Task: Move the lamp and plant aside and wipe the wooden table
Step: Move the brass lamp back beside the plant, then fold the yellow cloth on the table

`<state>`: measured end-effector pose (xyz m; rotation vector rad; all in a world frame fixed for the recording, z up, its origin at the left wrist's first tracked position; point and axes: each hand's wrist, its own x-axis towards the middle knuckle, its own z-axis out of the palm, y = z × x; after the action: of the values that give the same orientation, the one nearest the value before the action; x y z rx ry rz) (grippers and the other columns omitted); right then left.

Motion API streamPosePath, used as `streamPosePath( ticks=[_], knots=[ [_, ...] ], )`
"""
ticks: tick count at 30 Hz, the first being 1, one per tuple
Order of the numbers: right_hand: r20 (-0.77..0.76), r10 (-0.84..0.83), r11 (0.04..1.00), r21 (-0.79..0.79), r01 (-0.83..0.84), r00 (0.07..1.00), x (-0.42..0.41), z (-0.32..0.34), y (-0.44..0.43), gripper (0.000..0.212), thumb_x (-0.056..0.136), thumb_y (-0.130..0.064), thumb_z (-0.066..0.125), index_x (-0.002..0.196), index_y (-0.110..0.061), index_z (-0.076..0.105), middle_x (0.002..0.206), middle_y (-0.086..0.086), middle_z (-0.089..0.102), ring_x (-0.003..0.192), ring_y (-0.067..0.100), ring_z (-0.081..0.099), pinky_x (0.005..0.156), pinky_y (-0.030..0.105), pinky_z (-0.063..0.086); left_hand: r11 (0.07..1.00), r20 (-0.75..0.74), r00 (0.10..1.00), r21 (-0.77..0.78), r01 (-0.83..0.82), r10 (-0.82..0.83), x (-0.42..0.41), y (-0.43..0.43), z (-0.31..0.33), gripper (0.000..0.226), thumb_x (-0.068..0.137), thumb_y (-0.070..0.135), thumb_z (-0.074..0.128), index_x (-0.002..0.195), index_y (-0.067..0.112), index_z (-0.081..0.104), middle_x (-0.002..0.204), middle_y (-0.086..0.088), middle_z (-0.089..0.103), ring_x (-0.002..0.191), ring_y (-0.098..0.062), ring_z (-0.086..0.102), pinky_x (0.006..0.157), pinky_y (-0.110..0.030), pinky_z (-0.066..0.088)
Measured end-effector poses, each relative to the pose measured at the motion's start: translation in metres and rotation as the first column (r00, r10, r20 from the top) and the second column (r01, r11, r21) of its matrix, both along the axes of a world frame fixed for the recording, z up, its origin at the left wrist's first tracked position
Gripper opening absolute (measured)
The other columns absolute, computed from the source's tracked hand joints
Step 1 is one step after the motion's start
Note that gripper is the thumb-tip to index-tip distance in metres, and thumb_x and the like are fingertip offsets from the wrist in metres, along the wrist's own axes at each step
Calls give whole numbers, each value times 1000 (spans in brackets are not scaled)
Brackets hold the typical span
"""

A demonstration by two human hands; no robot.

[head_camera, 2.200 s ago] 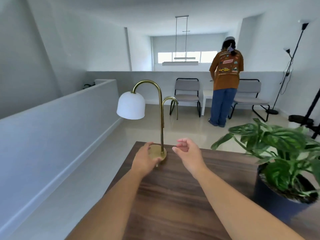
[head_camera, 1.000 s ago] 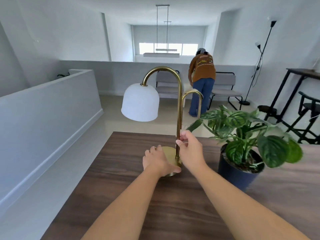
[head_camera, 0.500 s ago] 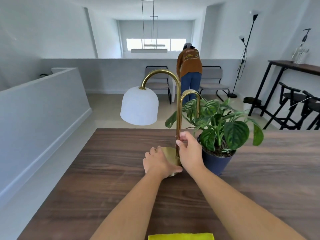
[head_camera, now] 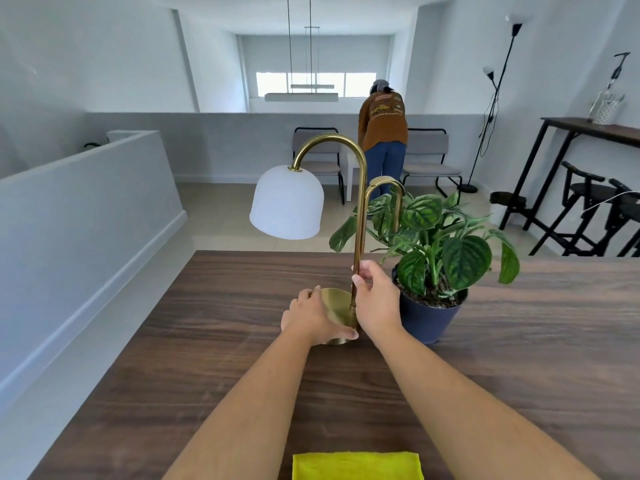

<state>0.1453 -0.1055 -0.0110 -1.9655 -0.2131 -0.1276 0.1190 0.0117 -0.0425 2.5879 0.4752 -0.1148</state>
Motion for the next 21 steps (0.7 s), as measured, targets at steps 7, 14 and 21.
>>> streamPosePath(
  ticks=[7,14,21],
  knots=[
    [-137,131,991,12,-130,982,-30,7,-38,38,98,-6,36,131,-12,54,131,7,61,123,19,54,110,36,39,979,197,980,-200,45,-5,-49,13,16,91,67,38,73,145,22,29,148,-2,35,134,-19,35,110,-37,32],
    [-172,207,954,-181,-237,963,-87,-8,-104,27,93,-7,47,92,-23,69,98,0,70,100,18,64,91,28,46,981,175,980,-150,125,-99,-132,0,24,43,78,34,68,118,26,57,113,6,56,108,-13,54,92,-26,40],
    [-208,373,657,-629,-416,904,-130,-31,-126,31,88,-40,61,115,-24,64,130,-4,55,121,15,47,105,32,37,963,39,962,-16,270,-269,-188,-15,5,36,75,44,72,103,23,65,120,4,52,114,-13,46,101,-33,39]
  ],
)
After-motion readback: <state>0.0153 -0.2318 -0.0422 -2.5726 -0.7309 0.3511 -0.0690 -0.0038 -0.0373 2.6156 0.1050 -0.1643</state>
